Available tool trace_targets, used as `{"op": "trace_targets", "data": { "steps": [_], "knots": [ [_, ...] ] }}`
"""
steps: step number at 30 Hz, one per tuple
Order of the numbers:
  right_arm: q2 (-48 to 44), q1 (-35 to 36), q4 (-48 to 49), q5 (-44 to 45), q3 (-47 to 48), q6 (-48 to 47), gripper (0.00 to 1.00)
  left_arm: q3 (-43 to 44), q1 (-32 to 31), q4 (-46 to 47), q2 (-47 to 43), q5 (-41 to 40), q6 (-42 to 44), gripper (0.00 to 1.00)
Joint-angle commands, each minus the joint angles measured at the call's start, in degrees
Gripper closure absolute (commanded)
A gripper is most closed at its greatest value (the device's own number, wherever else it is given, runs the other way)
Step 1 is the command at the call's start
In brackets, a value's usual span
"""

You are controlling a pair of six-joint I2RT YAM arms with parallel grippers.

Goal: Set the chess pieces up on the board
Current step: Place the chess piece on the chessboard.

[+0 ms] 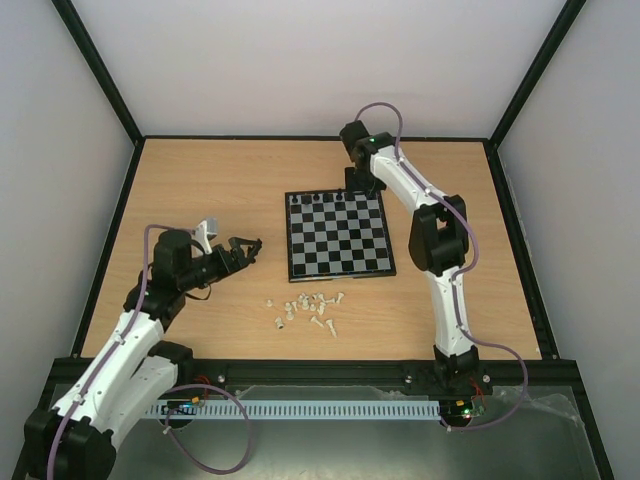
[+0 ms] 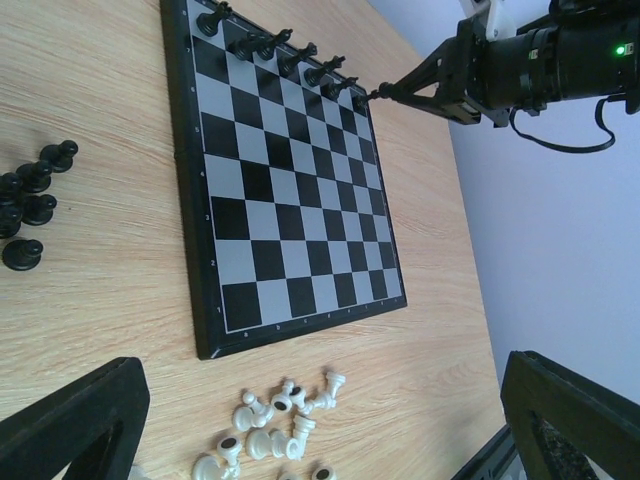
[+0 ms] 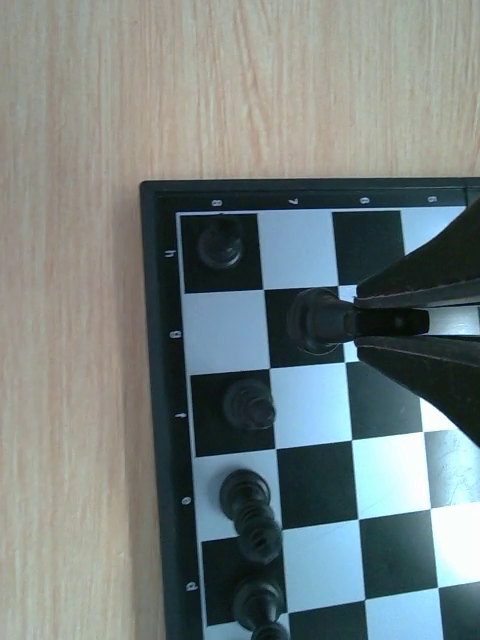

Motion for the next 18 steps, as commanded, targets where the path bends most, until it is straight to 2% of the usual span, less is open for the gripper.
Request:
{"op": "trace_targets", "data": {
  "steps": [1, 18],
  "knots": [
    [2.24, -1.08, -2.11, -1.8, 3.17, -1.78, 0.99, 1.92, 0.52, 1.58, 0.43, -0.32, 1.35, 0.01],
    [9.03, -2.3, -1.33, -4.35, 8.03, -3.56, 0.99, 2.53, 0.71, 3.93, 2.83, -0.3, 0.89, 0.01]
  ]
}}
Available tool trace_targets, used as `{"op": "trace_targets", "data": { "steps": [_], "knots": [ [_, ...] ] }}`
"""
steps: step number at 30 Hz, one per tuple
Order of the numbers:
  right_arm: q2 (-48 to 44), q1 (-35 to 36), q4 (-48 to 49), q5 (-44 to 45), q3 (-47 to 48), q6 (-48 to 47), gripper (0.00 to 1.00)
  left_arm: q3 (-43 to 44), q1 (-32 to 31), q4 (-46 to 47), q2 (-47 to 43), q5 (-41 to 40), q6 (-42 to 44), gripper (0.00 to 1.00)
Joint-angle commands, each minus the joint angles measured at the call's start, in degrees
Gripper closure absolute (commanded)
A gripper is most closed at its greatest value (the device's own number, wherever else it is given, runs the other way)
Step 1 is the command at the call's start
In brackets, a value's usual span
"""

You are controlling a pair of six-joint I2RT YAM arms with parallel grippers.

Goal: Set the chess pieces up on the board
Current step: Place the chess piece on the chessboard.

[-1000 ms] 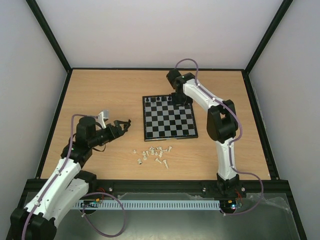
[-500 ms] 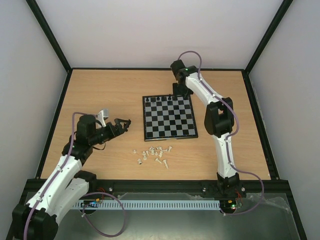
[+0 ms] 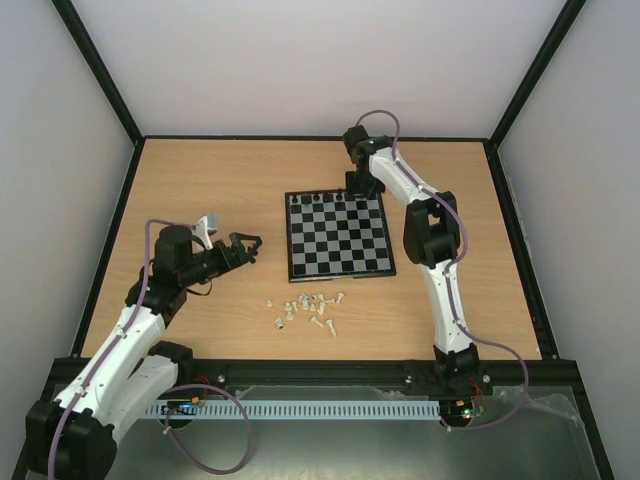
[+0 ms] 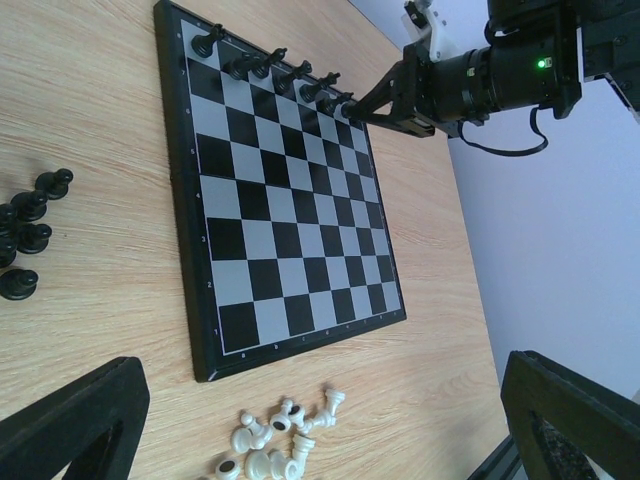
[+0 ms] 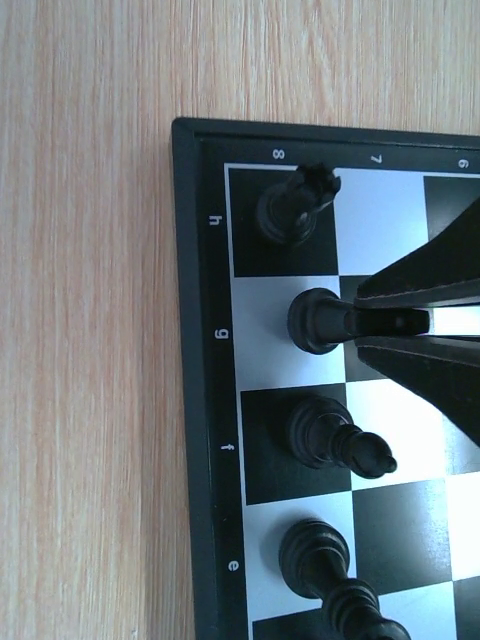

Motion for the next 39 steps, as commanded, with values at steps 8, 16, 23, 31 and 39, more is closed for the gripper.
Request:
{"op": "trace_targets", "data": {
  "steps": [8, 16, 23, 31, 39],
  "knots": [
    [2.6, -0.24, -1.76, -1.37, 2.92, -1.58, 0.99, 1.54, 0.38, 2.9, 1.32, 0.24, -0.04, 0.0],
    [3.04, -0.25, -1.83, -1.58, 2.75, -1.7, 0.99, 1.24, 0.36, 4.03, 1.84, 0.7, -0.61, 0.01],
    [3.14, -0.23, -1.76, -1.38, 2.66, -1.61, 0.93, 1.2, 0.33, 4.3, 1.9, 0.9, -0.73, 0.01],
    [2.89, -0.24, -1.5, -1.07, 2.66, -1.56, 0.84, 0.98, 0.33, 4.77, 2.15, 0.94, -0.83, 0.01],
    [2.81, -0.25, -0.99, -0.88, 2.66, -1.46, 0.82, 0.83, 0.34, 5.14, 2.32, 0.87, -0.92, 0.01]
  ]
}}
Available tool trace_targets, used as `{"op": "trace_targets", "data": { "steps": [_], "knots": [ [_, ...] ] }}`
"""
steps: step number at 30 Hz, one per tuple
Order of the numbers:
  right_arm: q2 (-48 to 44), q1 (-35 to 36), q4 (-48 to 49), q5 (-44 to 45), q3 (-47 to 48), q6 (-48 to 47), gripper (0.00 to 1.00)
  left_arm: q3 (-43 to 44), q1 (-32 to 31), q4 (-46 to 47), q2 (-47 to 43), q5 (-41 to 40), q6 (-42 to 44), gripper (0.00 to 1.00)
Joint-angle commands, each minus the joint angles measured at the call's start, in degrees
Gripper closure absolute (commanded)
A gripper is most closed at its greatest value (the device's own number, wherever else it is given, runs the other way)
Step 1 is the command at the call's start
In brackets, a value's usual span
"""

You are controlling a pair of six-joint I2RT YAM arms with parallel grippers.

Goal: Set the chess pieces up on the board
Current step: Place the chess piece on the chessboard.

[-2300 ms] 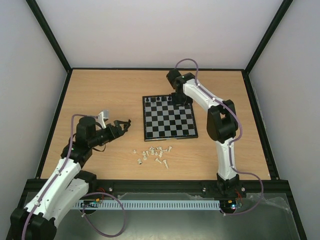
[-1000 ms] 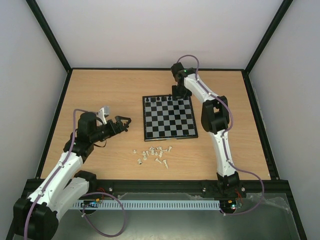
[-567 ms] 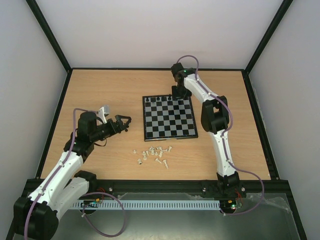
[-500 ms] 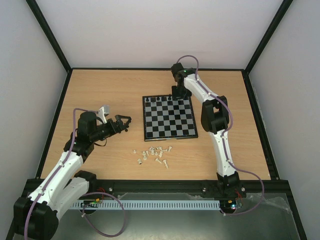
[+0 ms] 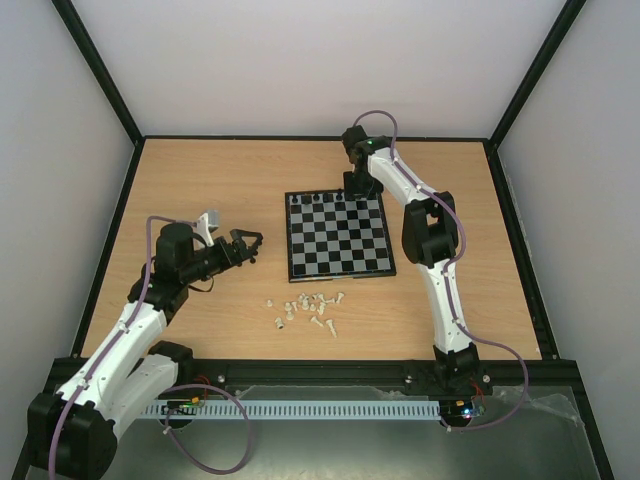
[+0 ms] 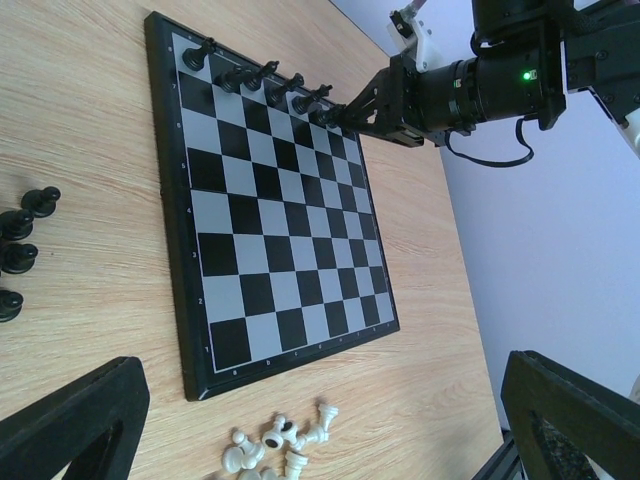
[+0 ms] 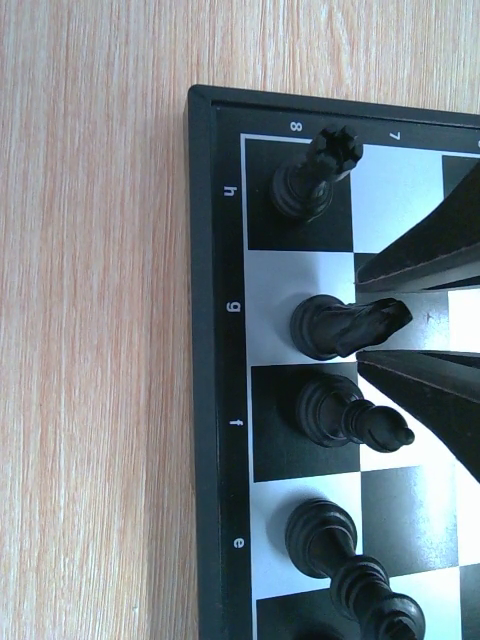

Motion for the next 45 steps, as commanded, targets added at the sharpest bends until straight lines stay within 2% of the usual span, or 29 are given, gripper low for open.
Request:
{"op": "trace_targets", "data": {
  "steps": [1, 22, 25, 34, 39, 42, 43, 45],
  "knots": [
    [1.35, -0.25, -1.08, 0.47, 1.35, -0.22, 0.82, 0.87, 0.29, 1.88, 0.21, 0.82, -0.1, 0.01],
    [-1.48, -0.75, 0.93, 0.23, -0.15, 0.07, 0.78, 0.64, 0.3, 2.95, 0.35, 1.03, -0.71, 0.0],
    [-3.31, -0.73, 2.09, -0.71, -1.73, -0.01, 0.75, 0.66, 0.32, 3.08, 0.43, 0.96, -0.82, 0.0],
    [-11.83, -0.69, 5.41, 0.14, -7.87, 0.77, 0.52, 1.04, 0.3, 3.01, 0.57, -0.35, -0.71, 0.01],
    [-19.28, -0.69, 7.87, -0.42, -13.57, 1.9, 0.47, 1.72, 0.34, 2.98, 1.1, -1.34, -0.7, 0.0],
    [-26.48, -0.28, 10.9, -2.58, -20.6, 2.89, 0.42, 2.34, 0.29, 2.63, 1.42, -2.23, -0.32, 0.01],
    [-29.73, -0.02, 12.45, -4.95, -24.11, 3.25, 0.38, 2.85, 0.3, 2.11, 1.8, -2.8, 0.28, 0.0],
    [-36.84, 0.56, 16.68, -8.77, -32.01, 4.25, 0.18, 4.54, 0.29, -0.4, 2.58, -3.8, 1.63, 0.0]
  ]
}}
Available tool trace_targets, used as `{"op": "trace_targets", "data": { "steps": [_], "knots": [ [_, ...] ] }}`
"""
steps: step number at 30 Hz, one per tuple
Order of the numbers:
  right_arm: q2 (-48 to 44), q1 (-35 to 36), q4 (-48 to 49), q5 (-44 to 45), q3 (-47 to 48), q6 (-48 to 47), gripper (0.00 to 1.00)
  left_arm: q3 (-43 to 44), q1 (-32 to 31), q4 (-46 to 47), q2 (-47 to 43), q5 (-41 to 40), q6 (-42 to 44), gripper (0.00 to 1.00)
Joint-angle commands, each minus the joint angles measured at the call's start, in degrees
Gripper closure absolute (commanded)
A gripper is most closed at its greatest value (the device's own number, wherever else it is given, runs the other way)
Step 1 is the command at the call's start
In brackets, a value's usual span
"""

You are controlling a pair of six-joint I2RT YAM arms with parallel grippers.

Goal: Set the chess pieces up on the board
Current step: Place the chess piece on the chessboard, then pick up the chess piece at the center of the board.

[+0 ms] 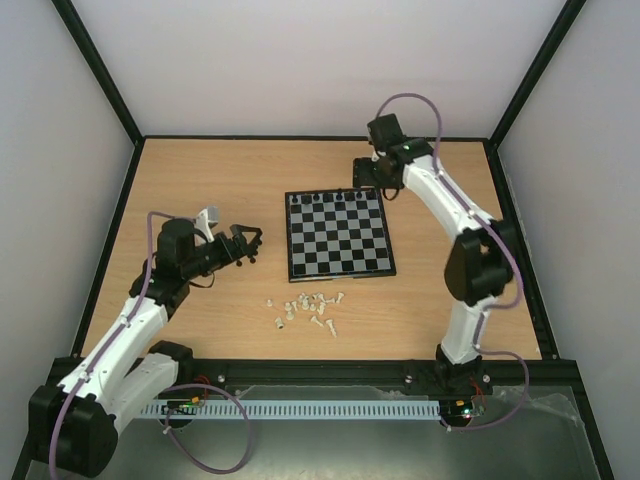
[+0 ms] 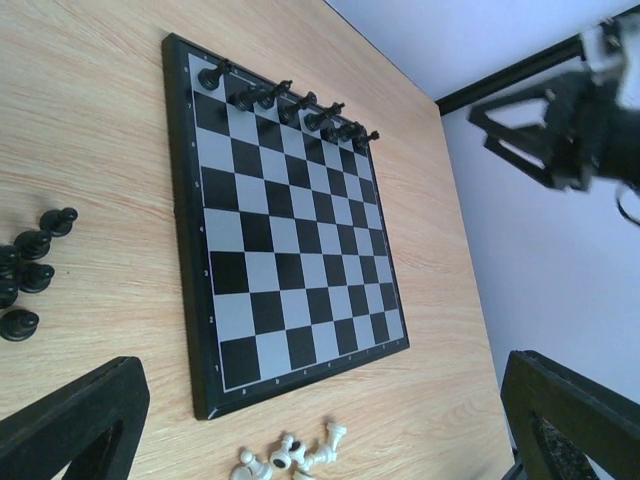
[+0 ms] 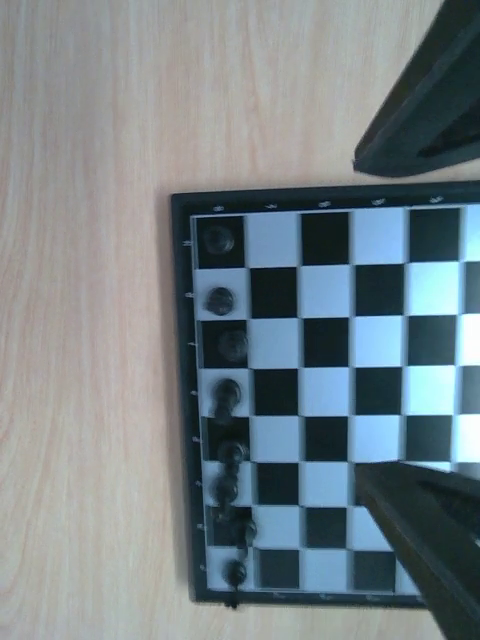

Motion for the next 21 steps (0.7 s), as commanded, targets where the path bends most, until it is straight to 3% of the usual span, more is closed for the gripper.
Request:
{"op": "trace_targets", "data": {
  "steps": [1, 2, 5, 9, 16, 21],
  "knots": [
    [-14.33, 1.31, 7.75, -8.83, -14.77, 2.81, 0.07, 5.06, 0.27, -3.02, 1.29, -2.74, 2.71, 0.01],
    [-18.3, 1.57, 9.87, -11.81, -19.66, 3.29, 0.0, 6.2, 0.27, -4.33, 1.46, -3.28, 3.58, 0.01],
    [-30.52, 2.32, 14.24, -16.84, -32.12, 5.77, 0.01, 8.0, 0.35, -8.47, 0.83, -5.38, 5.24, 0.01],
    [-44.29, 3.4, 13.24, -21.54, -43.56, 6.62, 0.01, 9.41, 0.4, -15.29, -1.35, -9.52, 6.84, 0.0],
    [-60.47, 3.55, 9.01, -25.82, -52.49, 7.83, 0.01, 7.13, 0.44, -23.05, -7.78, -15.92, 5.68, 0.0],
    [-61.01, 3.55, 9.94, -33.04, -53.8, 8.99, 0.01, 6.1, 0.48, -25.01, -7.51, -17.86, 5.25, 0.0]
  ]
}}
